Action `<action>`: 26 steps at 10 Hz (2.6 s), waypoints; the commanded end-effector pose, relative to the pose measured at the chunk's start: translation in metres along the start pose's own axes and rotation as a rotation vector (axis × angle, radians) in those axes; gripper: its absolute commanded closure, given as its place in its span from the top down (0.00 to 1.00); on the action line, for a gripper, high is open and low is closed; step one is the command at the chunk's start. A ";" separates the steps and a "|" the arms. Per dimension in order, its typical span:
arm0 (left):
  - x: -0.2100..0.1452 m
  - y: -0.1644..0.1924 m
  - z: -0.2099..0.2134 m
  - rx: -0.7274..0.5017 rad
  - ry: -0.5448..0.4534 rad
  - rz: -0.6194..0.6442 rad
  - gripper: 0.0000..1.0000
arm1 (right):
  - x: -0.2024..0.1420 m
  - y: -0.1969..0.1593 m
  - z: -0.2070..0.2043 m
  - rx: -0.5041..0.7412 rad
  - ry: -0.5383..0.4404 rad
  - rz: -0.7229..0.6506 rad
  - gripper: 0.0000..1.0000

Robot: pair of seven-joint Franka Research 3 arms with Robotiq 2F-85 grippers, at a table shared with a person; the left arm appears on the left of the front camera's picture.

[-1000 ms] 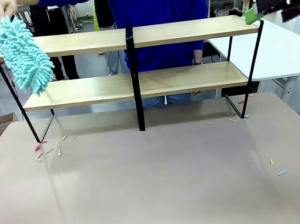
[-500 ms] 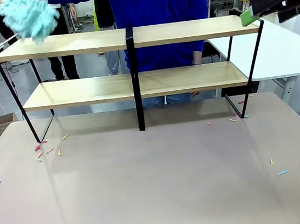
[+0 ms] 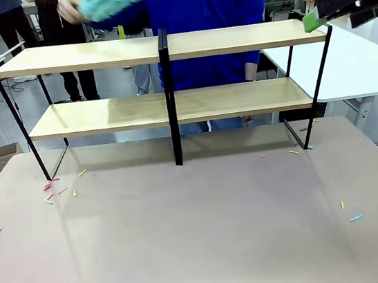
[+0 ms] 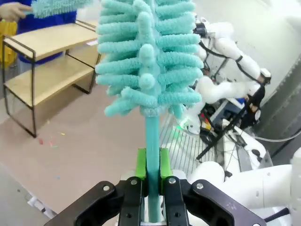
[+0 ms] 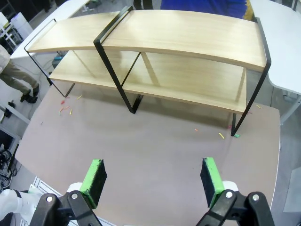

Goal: Clean the shelves.
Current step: Place the Duster on the table.

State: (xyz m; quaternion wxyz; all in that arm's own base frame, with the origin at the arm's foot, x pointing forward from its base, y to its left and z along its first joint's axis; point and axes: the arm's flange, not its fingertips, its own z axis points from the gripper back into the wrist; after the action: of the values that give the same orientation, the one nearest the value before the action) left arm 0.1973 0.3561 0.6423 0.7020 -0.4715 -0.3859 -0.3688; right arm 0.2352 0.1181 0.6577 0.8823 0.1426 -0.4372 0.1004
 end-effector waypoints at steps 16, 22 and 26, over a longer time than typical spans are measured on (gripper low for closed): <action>-0.035 0.115 -0.389 0.248 0.909 -0.503 0.13 | -0.137 -0.259 -0.117 0.783 0.598 -1.056 1.00; -0.071 0.138 -0.419 0.419 1.044 -0.560 0.70 | -0.137 -0.259 -0.117 0.783 0.598 -1.056 1.00; -0.056 0.137 -0.385 0.235 1.056 -0.587 1.00 | -0.137 -0.259 -0.117 0.783 0.598 -1.056 1.00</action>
State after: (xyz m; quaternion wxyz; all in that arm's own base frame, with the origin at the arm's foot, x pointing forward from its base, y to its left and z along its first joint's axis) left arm 0.3795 0.0244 0.4310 0.7301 -0.0011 -0.1411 -0.6686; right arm 0.3195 -0.0935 0.4362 0.7810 0.6050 0.0157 -0.1542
